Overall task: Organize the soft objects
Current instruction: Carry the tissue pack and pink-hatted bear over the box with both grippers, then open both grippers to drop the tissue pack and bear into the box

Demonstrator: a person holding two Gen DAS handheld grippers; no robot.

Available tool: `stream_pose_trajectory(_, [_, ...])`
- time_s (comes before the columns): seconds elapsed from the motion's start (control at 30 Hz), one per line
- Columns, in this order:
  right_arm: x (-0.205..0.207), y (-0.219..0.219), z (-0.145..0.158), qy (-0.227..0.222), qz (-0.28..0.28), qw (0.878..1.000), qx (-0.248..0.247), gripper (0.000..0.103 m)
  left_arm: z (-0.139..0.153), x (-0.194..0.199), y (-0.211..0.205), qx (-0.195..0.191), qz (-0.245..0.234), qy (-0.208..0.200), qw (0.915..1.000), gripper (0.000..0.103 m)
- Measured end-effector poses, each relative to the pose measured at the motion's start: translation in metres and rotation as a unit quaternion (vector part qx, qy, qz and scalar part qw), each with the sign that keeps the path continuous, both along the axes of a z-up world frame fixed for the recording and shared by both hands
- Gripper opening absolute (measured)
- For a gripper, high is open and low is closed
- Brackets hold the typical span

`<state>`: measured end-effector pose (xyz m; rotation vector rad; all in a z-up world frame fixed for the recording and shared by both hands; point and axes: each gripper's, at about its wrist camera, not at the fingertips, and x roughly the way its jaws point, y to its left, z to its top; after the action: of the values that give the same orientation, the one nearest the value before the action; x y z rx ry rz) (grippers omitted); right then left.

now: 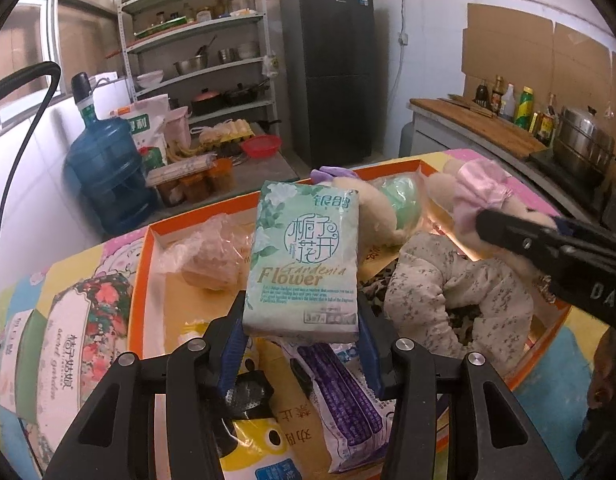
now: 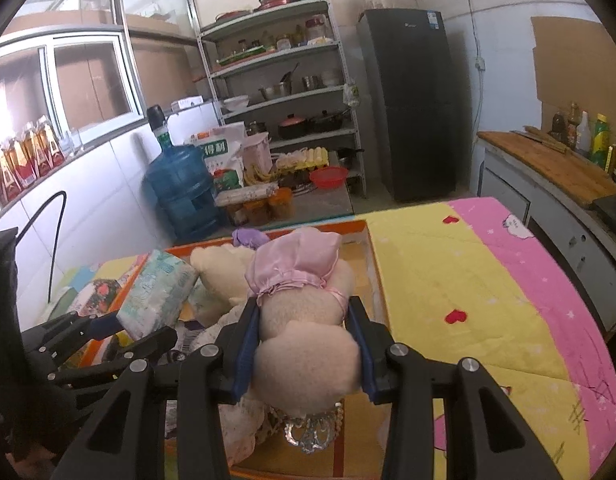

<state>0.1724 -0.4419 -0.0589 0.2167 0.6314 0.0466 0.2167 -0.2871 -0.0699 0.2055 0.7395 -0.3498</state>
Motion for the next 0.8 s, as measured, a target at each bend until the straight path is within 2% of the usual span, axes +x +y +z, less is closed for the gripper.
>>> stream_pose_trajectory(0.4, [0.008, 0.001, -0.014, 0.017, 0.003, 1.000, 0.001, 0.045, -0.003, 0.003, 0.007, -0.021, -0.005, 0.004, 0.9998, 0.053])
stream_pose_trajectory(0.5, [0.008, 0.001, -0.013, 0.015, 0.001, 1.000, 0.004, 0.047, -0.004, 0.004, 0.007, -0.018, -0.003, 0.005, 0.9998, 0.056])
stream_pose_trajectory(0.73, [0.008, 0.001, -0.013, 0.012, 0.002, 1.000, 0.010, 0.053, -0.001, 0.001, 0.010, -0.029, -0.003, -0.005, 0.9996, 0.075])
stream_pose_trajectory(0.8, [0.007, 0.001, -0.012, 0.011, 0.002, 1.000, 0.011, 0.054, 0.000, 0.000, 0.011, -0.028, -0.001, -0.008, 0.9996, 0.075])
